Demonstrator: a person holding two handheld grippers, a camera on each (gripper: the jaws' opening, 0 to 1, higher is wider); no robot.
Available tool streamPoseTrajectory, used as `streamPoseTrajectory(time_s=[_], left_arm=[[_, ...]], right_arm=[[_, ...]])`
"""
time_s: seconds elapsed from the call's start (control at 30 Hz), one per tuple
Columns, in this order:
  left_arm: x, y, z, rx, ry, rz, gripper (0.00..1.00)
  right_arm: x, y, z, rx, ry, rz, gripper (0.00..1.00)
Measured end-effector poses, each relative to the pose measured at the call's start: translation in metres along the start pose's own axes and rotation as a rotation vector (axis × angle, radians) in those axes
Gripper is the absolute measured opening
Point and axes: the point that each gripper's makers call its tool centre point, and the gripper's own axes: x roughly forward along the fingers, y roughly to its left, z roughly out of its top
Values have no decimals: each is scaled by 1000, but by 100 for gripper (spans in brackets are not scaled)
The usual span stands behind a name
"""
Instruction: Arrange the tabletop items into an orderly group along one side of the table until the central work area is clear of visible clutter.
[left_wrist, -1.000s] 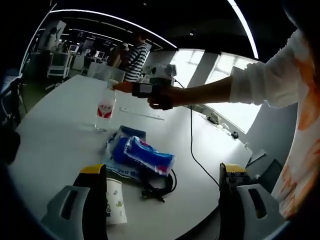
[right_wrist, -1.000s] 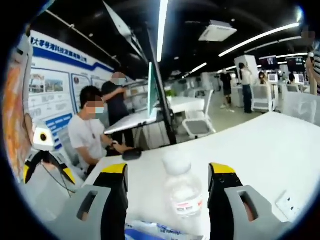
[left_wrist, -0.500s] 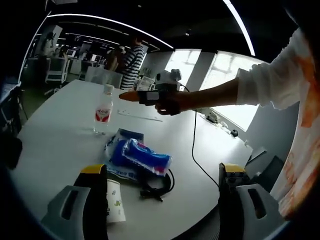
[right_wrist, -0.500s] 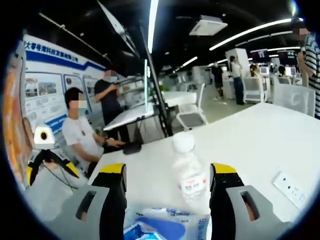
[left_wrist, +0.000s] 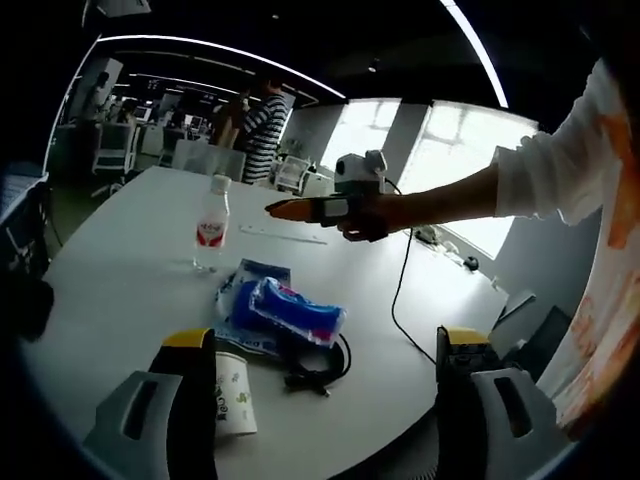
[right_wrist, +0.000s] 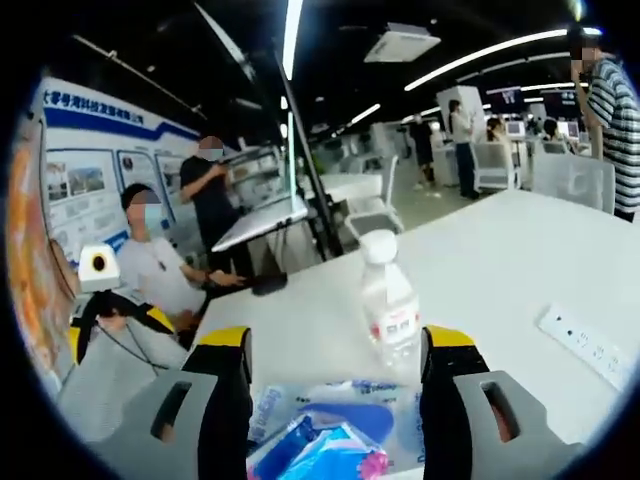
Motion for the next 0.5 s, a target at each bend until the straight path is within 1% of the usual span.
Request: streamPoseTrajectory(time_s=[0.13,0.3,0.43,0.5], left_arm=[[-6,0,0,4,-4,6,93],[-14,2,-1,5,-6,15,93],[-19,4,-4,3,-1,24,93],[-21,5,-7,2,14,30,91]], right_arm=[[-6,9,-4,8,0,-7,67],[-10,18,-11,12,16,-5,66],[-13,23,-15,30,18,-12,67],[-13,25,-16,45,18,-12,68]])
